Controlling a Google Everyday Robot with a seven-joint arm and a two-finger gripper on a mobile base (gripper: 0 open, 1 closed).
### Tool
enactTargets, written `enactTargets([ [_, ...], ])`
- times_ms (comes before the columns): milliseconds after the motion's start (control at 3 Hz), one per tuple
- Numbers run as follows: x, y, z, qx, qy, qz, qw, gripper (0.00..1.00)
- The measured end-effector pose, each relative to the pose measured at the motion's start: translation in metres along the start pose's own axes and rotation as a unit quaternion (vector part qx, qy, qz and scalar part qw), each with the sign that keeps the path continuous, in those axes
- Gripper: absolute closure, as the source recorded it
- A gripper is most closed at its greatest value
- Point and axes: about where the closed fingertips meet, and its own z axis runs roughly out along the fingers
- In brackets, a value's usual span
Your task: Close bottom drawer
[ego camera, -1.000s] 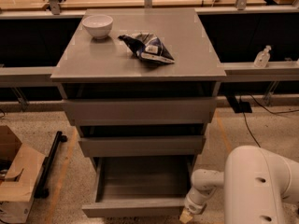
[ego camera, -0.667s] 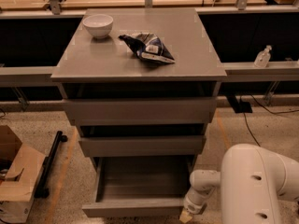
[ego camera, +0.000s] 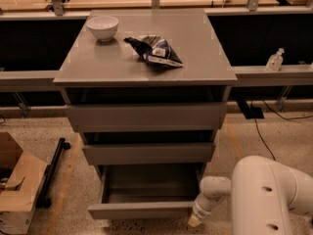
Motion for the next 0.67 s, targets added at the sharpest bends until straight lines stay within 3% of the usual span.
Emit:
enactTargets([
  [333, -0.0157, -0.0188, -0.0124, 0.023, -0.018, -0.028, 0.9992, 1.0],
  [667, -0.0201, -0.0243, -0.0142, 0.028, -0.021, -0.053, 0.998, 1.0],
])
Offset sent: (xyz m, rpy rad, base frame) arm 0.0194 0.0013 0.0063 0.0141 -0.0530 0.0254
